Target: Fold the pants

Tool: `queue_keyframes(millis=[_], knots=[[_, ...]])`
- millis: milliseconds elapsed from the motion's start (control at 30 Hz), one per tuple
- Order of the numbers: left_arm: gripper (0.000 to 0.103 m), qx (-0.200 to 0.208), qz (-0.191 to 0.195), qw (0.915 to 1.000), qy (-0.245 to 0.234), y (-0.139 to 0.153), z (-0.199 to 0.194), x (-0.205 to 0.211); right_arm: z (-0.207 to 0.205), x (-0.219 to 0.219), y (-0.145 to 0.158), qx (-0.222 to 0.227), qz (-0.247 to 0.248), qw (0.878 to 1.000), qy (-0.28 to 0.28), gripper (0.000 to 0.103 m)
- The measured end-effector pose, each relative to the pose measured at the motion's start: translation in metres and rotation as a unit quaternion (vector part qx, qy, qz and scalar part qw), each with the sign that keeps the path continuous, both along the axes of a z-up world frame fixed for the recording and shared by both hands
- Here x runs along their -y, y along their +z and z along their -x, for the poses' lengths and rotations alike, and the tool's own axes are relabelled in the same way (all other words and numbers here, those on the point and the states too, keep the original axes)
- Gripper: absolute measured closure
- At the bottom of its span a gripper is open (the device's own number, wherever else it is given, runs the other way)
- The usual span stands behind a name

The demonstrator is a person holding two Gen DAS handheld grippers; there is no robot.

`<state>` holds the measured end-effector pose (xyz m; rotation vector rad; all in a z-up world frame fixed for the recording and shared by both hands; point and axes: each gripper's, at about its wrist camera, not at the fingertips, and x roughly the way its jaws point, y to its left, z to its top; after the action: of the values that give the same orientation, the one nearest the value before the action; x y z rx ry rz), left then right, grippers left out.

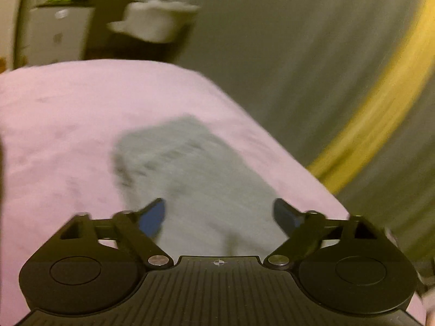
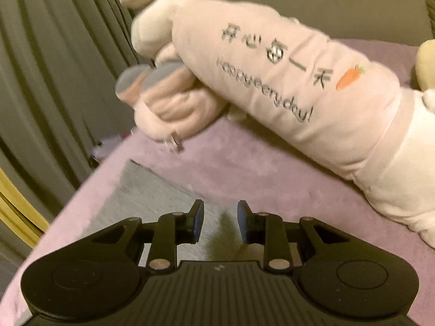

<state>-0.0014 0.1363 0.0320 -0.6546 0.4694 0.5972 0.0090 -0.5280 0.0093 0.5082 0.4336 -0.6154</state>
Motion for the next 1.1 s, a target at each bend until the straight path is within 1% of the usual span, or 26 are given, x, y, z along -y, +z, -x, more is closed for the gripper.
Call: queue_keyframes(millis=[67, 100, 167, 233, 267, 300, 333, 367, 400, 433, 467, 500, 533, 567, 600, 633, 667, 700, 733, 767, 800, 1000, 1100], knots=[[0.006, -0.008, -0.013, 0.9982, -0.059, -0.004, -0.015, 0.028, 0.001, -0.008, 0.007, 0.014, 0.003, 1.000, 0.021, 0.077], [0.006, -0.020, -0.018, 0.9957, -0.089, -0.012, -0.028, 0.043, 0.000, -0.013, 0.009, 0.018, 0.003, 0.999, 0.036, 0.077], [0.006, -0.043, -0.031, 0.9900, -0.131, -0.026, -0.045, 0.071, -0.008, -0.023, 0.011, 0.015, -0.002, 0.998, 0.065, 0.077], [0.006, -0.067, -0.065, 0.9792, -0.180, -0.040, -0.057, 0.096, -0.022, -0.032, 0.004, -0.003, -0.011, 0.996, 0.093, 0.077], [0.006, -0.092, -0.084, 0.9708, -0.205, -0.045, -0.065, 0.106, -0.031, -0.036, -0.002, -0.016, -0.021, 0.994, 0.103, 0.077], [0.006, -0.114, -0.091, 0.9640, -0.223, -0.048, -0.071, 0.111, -0.038, -0.039, -0.009, -0.027, -0.031, 0.993, 0.110, 0.077], [0.006, -0.134, -0.090, 0.9588, -0.234, -0.054, -0.078, 0.112, -0.045, -0.041, -0.019, -0.038, -0.045, 0.991, 0.117, 0.077], [0.005, -0.148, -0.089, 0.9565, -0.235, -0.060, -0.083, 0.110, -0.052, -0.043, -0.029, -0.051, -0.059, 0.990, 0.119, 0.077], [0.005, -0.153, -0.092, 0.9569, -0.229, -0.065, -0.086, 0.109, -0.060, -0.042, -0.037, -0.068, -0.084, 0.986, 0.123, 0.077], [0.004, -0.151, -0.094, 0.9585, -0.222, -0.065, -0.085, 0.107, -0.065, -0.040, -0.045, -0.072, -0.103, 0.985, 0.117, 0.076], [0.002, -0.147, -0.093, 0.9599, -0.220, -0.066, -0.085, 0.107, -0.069, -0.039, -0.051, -0.074, -0.119, 0.984, 0.109, 0.072], [0.002, -0.145, -0.091, 0.9605, -0.219, -0.067, -0.085, 0.107, -0.073, -0.039, -0.058, -0.080, -0.131, 0.983, 0.105, 0.070], [0.002, -0.146, -0.092, 0.9607, -0.218, -0.069, -0.088, 0.108, -0.077, -0.040, -0.060, -0.085, -0.129, 0.982, 0.106, 0.069], [0.001, -0.145, -0.092, 0.9609, -0.217, -0.070, -0.090, 0.107, -0.079, -0.043, -0.060, -0.087, -0.119, 0.983, 0.111, 0.060], [0.001, -0.146, -0.093, 0.9612, -0.215, -0.074, -0.095, 0.106, -0.080, -0.047, -0.059, -0.085, -0.113, 0.982, 0.121, 0.043], [0.001, -0.146, -0.094, 0.9616, -0.212, -0.077, -0.098, 0.105, -0.083, -0.051, -0.059, -0.083, -0.108, 0.981, 0.135, 0.035], [0.001, -0.147, -0.095, 0.9617, -0.211, -0.078, -0.099, 0.106, -0.086, -0.056, -0.058, -0.086, -0.100, 0.980, 0.149, 0.023], [0.001, -0.147, -0.097, 0.9615, -0.211, -0.079, -0.099, 0.107, -0.089, -0.061, -0.058, -0.094, -0.090, 0.978, 0.160, 0.016], [0.001, -0.147, -0.098, 0.9613, -0.212, -0.078, -0.096, 0.110, -0.092, -0.067, -0.058, -0.103, -0.080, 0.977, 0.169, 0.013], [0.001, -0.147, -0.099, 0.9612, -0.212, -0.080, -0.095, 0.111, -0.097, -0.069, -0.060, -0.111, -0.073, 0.975, 0.176, 0.007], [0.001, -0.146, -0.098, 0.9613, -0.212, -0.081, -0.095, 0.110, -0.100, -0.074, -0.060, -0.118, -0.064, 0.974, 0.183, 0.004], [0.001, -0.149, -0.098, 0.9610, -0.212, -0.078, -0.094, 0.113, -0.114, -0.088, -0.062, -0.168, -0.013, 0.968, 0.188, 0.004], [0.001, -0.150, -0.101, 0.9604, -0.212, -0.079, -0.093, 0.114, -0.118, -0.102, -0.066, -0.206, 0.027, 0.959, 0.193, 0.004]])
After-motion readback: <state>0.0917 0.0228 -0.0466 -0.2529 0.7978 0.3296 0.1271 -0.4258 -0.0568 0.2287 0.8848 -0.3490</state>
